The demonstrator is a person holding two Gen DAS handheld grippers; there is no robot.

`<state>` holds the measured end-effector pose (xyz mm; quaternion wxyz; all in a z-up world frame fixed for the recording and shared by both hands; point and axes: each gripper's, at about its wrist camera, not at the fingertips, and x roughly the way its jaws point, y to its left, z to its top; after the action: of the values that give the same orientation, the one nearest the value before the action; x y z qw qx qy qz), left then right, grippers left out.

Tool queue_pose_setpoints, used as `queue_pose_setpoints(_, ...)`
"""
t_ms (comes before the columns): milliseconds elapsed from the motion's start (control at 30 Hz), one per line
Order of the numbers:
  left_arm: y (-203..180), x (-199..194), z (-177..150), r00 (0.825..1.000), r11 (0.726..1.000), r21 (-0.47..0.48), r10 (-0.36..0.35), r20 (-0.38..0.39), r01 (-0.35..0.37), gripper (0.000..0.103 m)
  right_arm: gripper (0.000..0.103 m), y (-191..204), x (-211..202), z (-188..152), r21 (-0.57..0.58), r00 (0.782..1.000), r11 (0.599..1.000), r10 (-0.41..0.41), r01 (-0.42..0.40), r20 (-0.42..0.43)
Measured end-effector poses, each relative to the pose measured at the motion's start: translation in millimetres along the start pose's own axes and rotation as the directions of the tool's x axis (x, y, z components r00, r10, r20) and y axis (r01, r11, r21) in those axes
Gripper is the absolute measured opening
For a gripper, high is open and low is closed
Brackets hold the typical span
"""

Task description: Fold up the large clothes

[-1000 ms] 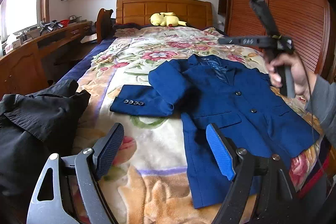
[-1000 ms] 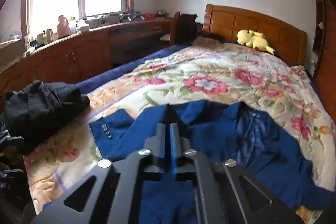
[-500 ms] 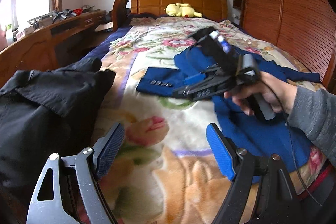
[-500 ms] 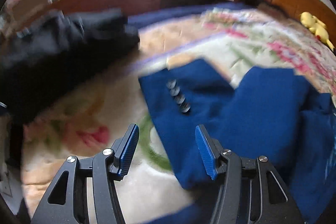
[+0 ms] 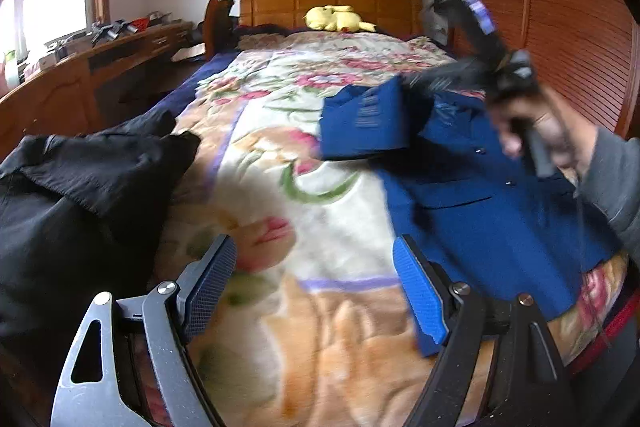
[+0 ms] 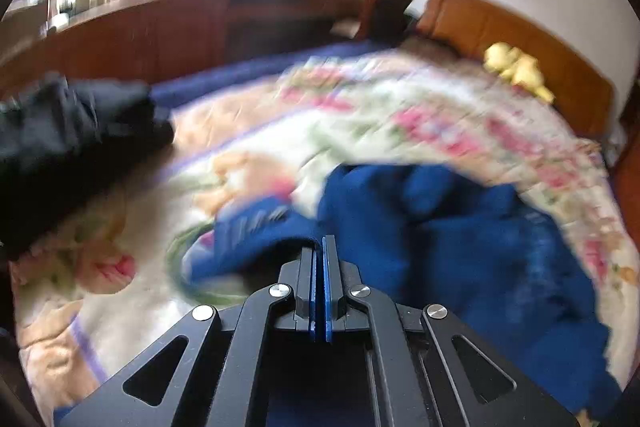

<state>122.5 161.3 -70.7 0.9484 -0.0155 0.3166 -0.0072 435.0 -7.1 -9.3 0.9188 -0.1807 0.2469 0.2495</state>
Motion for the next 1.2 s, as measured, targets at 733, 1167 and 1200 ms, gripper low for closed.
queue_pose_setpoints(733, -129.2, 49.5, 47.2, 0.992, 0.990, 0.070, -0.125, 0.014, 0.123, 0.081, 0.019, -147.2, -27.9, -151.7, 0.233, 0.978, 0.950, -0.199, 0.207, -0.057)
queue_pose_setpoints(1167, -160.0, 79.7, 22.6, 0.985, 0.986, 0.026, -0.167, 0.031, 0.166, 0.081, 0.044, -123.6, -68.0, -194.7, 0.307, 0.992, 0.944, -0.100, 0.119, -0.076)
queue_pose_setpoints(1200, -161.0, 80.2, 21.1, 0.985, 0.986, 0.025, -0.168, 0.028, 0.167, 0.081, 0.044, -122.8, -66.9, -195.6, 0.311, 0.992, 0.943, -0.098, 0.120, -0.084)
